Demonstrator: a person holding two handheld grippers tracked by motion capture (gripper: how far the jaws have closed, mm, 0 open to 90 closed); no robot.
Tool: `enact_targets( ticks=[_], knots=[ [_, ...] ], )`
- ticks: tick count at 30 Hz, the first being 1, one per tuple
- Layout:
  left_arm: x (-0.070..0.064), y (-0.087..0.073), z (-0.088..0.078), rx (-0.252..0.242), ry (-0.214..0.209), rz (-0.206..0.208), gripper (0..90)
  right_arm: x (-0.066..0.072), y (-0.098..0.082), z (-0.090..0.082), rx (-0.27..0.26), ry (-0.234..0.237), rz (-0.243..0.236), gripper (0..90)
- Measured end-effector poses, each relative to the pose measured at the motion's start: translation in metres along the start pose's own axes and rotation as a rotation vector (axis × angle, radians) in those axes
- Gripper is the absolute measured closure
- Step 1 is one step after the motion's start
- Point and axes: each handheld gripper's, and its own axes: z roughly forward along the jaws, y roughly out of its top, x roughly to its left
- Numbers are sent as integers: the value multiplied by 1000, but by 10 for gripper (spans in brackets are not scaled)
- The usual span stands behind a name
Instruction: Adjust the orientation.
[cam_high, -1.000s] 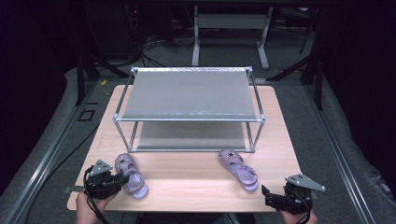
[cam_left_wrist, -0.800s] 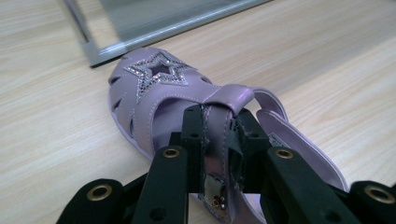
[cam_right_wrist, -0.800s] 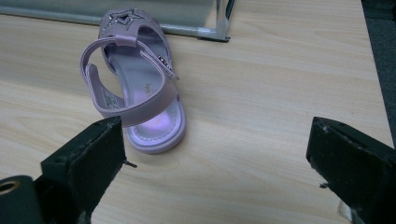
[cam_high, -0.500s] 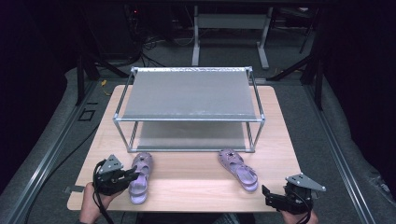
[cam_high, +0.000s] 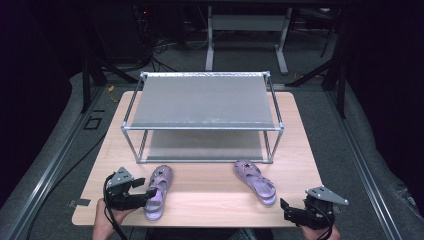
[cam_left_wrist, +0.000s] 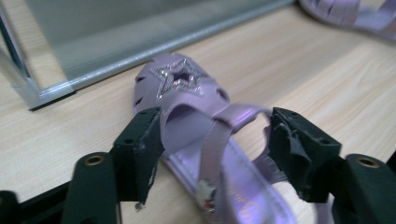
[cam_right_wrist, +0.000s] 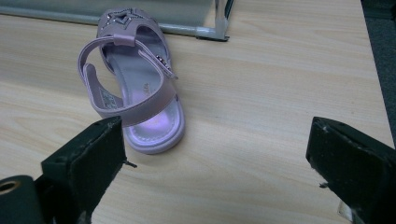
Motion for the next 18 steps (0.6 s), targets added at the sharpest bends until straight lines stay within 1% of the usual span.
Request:
enact_targets(
  ticks=[1, 2, 4, 5, 6, 7, 8, 10, 11, 12, 13, 15, 16, 17, 18],
  knots=[
    [0, 0, 0, 0, 0, 0, 303, 0, 0, 0, 0, 0, 0, 41],
    [-6, 0, -6, -23, 48, -10, 261, 0, 0, 0, 3, 3, -5, 40],
    [-14, 0, -9, -35, 83, -15, 200, 1, 0, 0, -1, 2, -6, 41],
    [-14, 0, -9, -35, 83, -15, 172, 1, 0, 0, -1, 2, -6, 41],
    [-23, 0, -8, -27, 125, -2, 153, 1, 0, 0, 0, 2, -5, 41],
    [-28, -1, -7, -36, 131, 0, 141, 1, 0, 0, 1, 2, -6, 40],
    [-33, -3, -5, -34, 135, 1, 142, 1, 0, 0, 1, 4, -6, 41],
    [-42, -7, 1, -29, 154, 7, 111, 1, 0, 0, 2, 4, -5, 40],
    [-45, -9, 5, -15, 159, 10, 99, 1, 0, 0, 7, 6, -4, 41],
    [-47, -12, 9, -8, 165, 8, 81, 1, 0, 1, 5, 6, -4, 41],
    [-47, -12, 9, -8, 165, 8, 71, 1, 0, 1, 5, 6, -4, 41],
    [-51, -17, 15, -1, 170, 4, 70, 1, 0, 0, 4, 5, -3, 41],
    [-52, -20, 17, 2, 177, 7, 75, 0, 0, 0, 3, 6, -1, 41],
    [-53, -24, 22, 17, 196, 16, 96, 0, 0, 0, 5, 6, -1, 41],
    [-53, -24, 22, 17, 196, 16, 117, 0, 0, 1, 5, 5, -1, 41]
  ],
)
